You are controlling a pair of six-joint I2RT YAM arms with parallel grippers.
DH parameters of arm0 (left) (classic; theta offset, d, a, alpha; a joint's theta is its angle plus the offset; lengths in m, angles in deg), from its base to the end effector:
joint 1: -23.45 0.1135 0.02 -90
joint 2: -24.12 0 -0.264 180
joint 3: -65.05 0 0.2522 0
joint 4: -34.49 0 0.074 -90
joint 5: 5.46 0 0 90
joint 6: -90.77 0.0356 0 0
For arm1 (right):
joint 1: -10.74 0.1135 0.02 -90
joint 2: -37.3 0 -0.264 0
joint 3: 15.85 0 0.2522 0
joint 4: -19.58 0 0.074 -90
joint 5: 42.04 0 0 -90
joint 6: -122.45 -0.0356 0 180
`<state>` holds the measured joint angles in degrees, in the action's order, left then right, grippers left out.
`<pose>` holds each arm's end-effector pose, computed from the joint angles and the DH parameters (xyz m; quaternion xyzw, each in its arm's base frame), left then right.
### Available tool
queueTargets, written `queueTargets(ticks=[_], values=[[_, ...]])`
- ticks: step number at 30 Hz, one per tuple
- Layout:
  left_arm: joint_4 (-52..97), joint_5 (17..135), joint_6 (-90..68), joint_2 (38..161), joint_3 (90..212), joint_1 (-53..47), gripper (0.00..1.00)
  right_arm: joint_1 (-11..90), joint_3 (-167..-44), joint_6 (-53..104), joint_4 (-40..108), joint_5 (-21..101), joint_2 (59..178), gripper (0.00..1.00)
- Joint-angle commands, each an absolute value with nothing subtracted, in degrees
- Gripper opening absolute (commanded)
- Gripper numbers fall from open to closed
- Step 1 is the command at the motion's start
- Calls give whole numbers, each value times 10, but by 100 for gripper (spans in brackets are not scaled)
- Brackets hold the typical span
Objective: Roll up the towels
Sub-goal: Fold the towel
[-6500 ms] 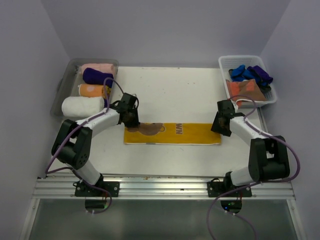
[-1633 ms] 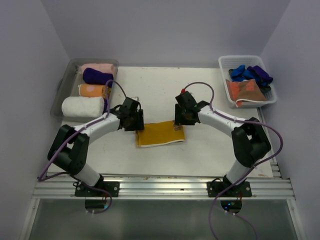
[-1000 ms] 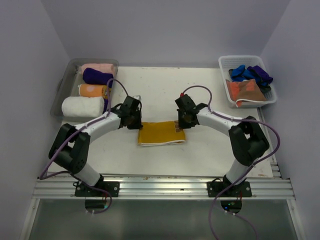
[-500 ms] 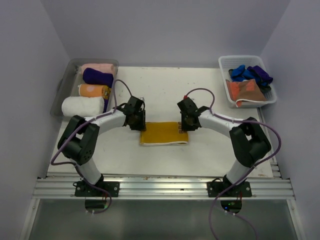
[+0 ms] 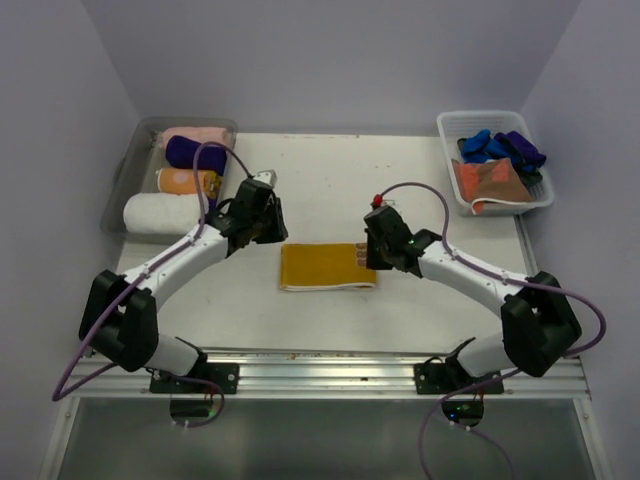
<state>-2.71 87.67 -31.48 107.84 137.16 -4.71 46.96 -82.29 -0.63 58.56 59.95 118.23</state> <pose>0.2745 -0.1447 0.2427 -0.0430 0.9348 -0.1548 0.3168 0.2362 0.1638 0.2237 0.0068 0.9450 0.0956 0.3128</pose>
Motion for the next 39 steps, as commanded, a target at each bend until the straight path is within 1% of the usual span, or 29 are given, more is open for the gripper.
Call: queueTargets(ticks=[1, 2, 4, 5, 9, 12, 15, 17, 21, 29, 34, 39], values=[[10, 810, -332, 1073, 1347, -56, 30, 486, -798, -37, 562, 578, 1216, 5], [21, 796, -334, 1080, 1333, -56, 19, 486, -789, -39, 558, 581, 1225, 3], [40, 779, -335, 1109, 1325, -56, 8, 486, -779, -45, 539, 587, 1237, 3], [49, 779, -335, 1119, 1316, -56, 0, 486, -769, -48, 533, 593, 1251, 2], [75, 795, -321, 1194, 1322, -56, 0, 486, -769, -51, 527, 599, 1276, 1], [53, 808, -313, 1221, 1351, -56, 0, 485, -779, -48, 547, 605, 1250, 1], [45, 816, -311, 1192, 1359, -56, 0, 484, -793, -37, 558, 626, 1209, 2], [40, 824, -313, 1176, 1364, -56, 0, 475, -815, -30, 558, 633, 1206, 4], [23, 830, -315, 1169, 1381, -56, 0, 461, -872, -8, 558, 636, 1259, 3], [22, 837, -309, 1239, 1414, -56, 0, 422, -942, 14, 534, 619, 1388, 1], [18, 837, -298, 1298, 1444, -56, 0, 416, -916, 6, 520, 613, 1404, 0], [-2, 843, -282, 1357, 1494, -54, 0, 417, -841, -16, 504, 601, 1355, 0]])
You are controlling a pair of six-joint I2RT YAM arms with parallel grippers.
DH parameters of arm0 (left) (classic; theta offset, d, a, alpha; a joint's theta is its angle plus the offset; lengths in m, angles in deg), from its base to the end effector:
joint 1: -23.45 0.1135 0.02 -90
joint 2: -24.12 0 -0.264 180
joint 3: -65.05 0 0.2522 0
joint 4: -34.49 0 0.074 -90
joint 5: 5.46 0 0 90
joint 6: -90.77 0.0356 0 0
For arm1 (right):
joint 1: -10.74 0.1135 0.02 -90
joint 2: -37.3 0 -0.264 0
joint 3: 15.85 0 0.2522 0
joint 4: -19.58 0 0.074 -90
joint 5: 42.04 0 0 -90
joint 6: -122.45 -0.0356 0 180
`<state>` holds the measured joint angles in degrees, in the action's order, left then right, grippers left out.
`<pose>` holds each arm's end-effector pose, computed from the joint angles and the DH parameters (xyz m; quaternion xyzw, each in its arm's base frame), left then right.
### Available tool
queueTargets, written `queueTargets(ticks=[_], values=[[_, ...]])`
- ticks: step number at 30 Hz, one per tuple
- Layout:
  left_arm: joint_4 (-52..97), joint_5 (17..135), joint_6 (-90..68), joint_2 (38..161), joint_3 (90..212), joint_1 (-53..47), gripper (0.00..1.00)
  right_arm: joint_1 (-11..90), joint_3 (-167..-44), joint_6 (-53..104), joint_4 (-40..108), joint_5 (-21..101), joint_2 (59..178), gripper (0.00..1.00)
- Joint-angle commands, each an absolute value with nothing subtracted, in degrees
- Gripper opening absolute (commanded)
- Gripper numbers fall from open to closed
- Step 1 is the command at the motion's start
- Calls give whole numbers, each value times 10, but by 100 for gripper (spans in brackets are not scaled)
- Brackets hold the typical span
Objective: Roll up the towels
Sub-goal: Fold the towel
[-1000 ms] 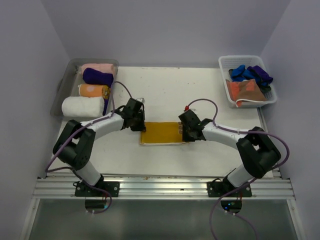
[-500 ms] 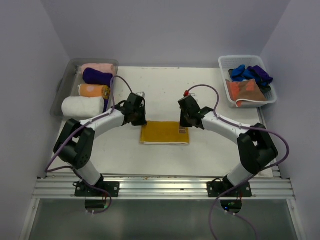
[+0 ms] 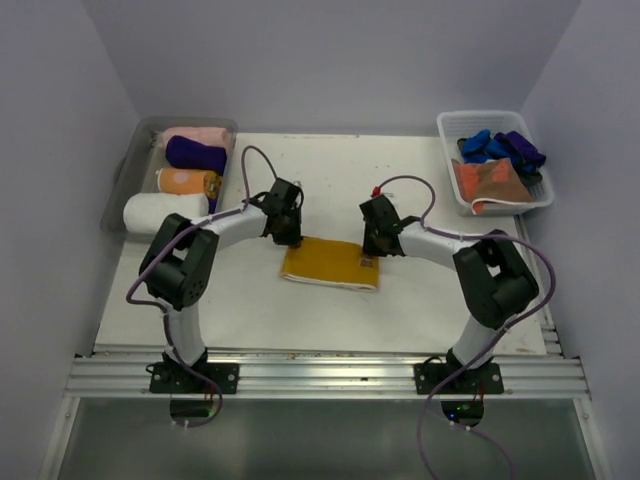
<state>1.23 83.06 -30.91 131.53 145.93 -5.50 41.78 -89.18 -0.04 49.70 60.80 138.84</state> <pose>0.3319 -0.1846 0.1581 -0.0196 0.9652 -0.1423 0.2186 0.3058 0.1748 0.1604 0.0426 0.9556 0.0513 0.2872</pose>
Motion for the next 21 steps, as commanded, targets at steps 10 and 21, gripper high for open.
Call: queueTargets(ticks=[10, 21], values=[[0, 786, -281, 1501, 1662, -63, 0, 528, -629, -132, 497, 558, 1166, 0], [-87, 835, -217, 1444, 1812, -95, 38, 573, -728, -81, 609, 640, 1058, 5]])
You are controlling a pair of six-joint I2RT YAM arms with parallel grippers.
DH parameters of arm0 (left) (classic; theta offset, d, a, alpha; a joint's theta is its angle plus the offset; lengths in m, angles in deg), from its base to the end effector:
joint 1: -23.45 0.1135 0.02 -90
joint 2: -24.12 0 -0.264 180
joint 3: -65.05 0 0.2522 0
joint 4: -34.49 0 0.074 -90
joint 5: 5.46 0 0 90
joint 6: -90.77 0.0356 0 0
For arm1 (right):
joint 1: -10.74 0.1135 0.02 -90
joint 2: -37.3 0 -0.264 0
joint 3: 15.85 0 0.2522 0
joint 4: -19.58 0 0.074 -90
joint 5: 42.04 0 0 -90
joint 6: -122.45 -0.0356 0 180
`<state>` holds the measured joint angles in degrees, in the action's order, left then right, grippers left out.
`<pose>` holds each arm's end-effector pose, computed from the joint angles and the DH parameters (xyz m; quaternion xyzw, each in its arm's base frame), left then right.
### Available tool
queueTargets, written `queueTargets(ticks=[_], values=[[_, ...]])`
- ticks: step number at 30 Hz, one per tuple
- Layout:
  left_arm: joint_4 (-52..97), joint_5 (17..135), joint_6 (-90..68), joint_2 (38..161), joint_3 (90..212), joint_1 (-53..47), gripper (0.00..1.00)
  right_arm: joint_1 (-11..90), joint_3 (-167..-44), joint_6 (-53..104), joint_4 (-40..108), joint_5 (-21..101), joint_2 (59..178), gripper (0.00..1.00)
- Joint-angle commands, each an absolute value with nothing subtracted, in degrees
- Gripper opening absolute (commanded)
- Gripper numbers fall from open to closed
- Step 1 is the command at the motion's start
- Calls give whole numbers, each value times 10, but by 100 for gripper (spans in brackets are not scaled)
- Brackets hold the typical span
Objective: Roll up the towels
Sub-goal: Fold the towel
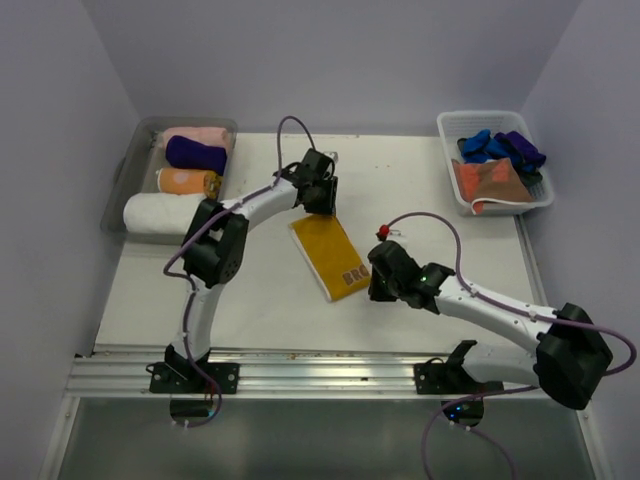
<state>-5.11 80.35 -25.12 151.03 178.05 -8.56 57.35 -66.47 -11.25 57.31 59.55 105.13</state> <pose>0.4128 -0.2611 0.1759 0.0621 0.9471 -0.1818 0.2570 0.1590 0.1577 0.1942 0.0063 0.9492 0.1446 0.2796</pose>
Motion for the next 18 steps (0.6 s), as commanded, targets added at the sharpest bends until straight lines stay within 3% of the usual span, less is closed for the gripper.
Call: queueTargets(ticks=[1, 6, 9, 10, 12, 18], values=[[-87, 837, -216, 1444, 1807, -96, 42, 572, -738, -74, 609, 640, 1070, 5], [-81, 835, -236, 1330, 1736, -100, 44, 567, -783, -38, 579, 640, 1164, 4], [-46, 803, -262, 1256, 1617, -101, 28, 545, -806, -19, 554, 618, 1201, 4], [-34, 790, -268, 1239, 1590, -102, 12, 531, -814, -13, 549, 611, 1224, 4], [3, 750, -299, 1201, 1542, -103, 0, 519, -822, 2, 530, 603, 1246, 4], [105, 685, -359, 1198, 1415, -111, 0, 496, -830, 24, 508, 582, 1309, 2]])
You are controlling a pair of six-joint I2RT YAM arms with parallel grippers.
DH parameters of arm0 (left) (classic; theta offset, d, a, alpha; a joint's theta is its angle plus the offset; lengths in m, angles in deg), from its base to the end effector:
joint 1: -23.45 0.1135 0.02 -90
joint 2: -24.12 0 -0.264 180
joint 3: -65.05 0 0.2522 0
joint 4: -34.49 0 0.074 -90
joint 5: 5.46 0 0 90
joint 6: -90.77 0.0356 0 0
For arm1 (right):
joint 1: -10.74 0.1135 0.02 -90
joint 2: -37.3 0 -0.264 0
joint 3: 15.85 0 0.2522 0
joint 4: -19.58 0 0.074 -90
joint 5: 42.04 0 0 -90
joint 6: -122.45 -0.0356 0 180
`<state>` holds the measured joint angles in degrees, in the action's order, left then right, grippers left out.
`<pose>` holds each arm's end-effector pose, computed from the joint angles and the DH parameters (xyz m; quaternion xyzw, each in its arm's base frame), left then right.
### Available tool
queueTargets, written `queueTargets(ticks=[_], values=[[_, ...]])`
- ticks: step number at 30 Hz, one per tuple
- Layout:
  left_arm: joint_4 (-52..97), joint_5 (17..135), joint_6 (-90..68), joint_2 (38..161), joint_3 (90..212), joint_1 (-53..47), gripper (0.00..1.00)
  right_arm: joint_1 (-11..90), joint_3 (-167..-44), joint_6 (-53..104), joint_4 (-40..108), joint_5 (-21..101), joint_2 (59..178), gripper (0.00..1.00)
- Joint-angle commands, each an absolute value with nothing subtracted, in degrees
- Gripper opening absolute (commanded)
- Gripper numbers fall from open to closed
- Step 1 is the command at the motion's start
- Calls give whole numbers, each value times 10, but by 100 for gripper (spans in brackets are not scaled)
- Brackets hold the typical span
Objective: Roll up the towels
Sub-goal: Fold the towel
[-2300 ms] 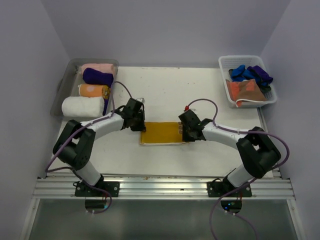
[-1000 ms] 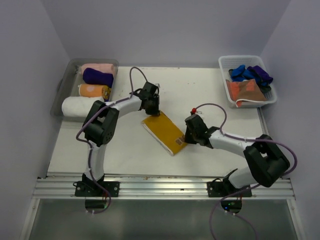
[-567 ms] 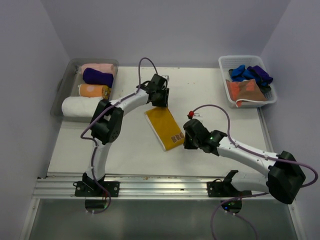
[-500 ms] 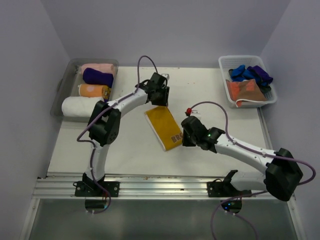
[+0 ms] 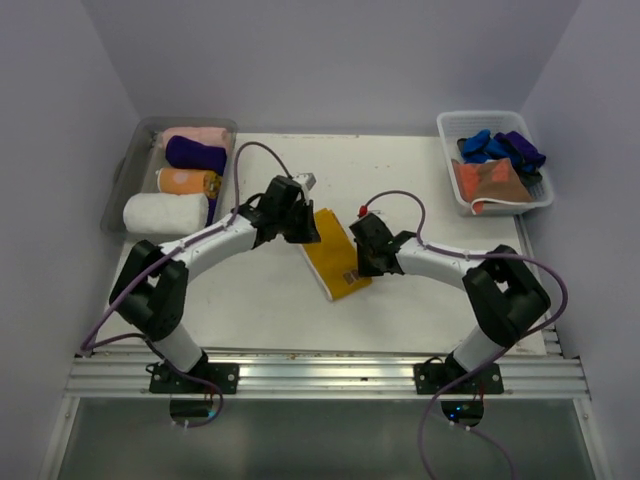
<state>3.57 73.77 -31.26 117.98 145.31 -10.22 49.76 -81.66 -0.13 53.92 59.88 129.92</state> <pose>0.2964 -0.2055 0.2412 0.0494 0.9176 -0.2815 0.2764 0.2452 0.1893 0.1681 -0.0283 0.9632 0.0634 0.2598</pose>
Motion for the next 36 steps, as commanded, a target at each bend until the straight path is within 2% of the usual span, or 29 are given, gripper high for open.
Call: queueTargets(ticks=[1, 9, 17, 22, 26, 31, 36], values=[[118, 678, -364, 1203, 1408, -114, 0, 495, -821, 22, 505, 580, 1311, 2], [162, 649, -377, 1266, 1369, -143, 0, 501, -742, -33, 467, 553, 1285, 0], [83, 724, -325, 1262, 1369, -142, 0, 563, -675, -108, 474, 540, 1206, 0], [46, 721, -288, 1237, 1397, -144, 0, 585, -693, -100, 528, 577, 1137, 1], [13, 730, -294, 1169, 1395, -146, 0, 584, -720, -58, 578, 624, 1098, 10], [45, 681, -324, 1115, 1338, -146, 0, 585, -757, -35, 583, 608, 1119, 11], [75, 677, -339, 1138, 1303, -147, 0, 585, -779, -35, 542, 579, 1175, 10]])
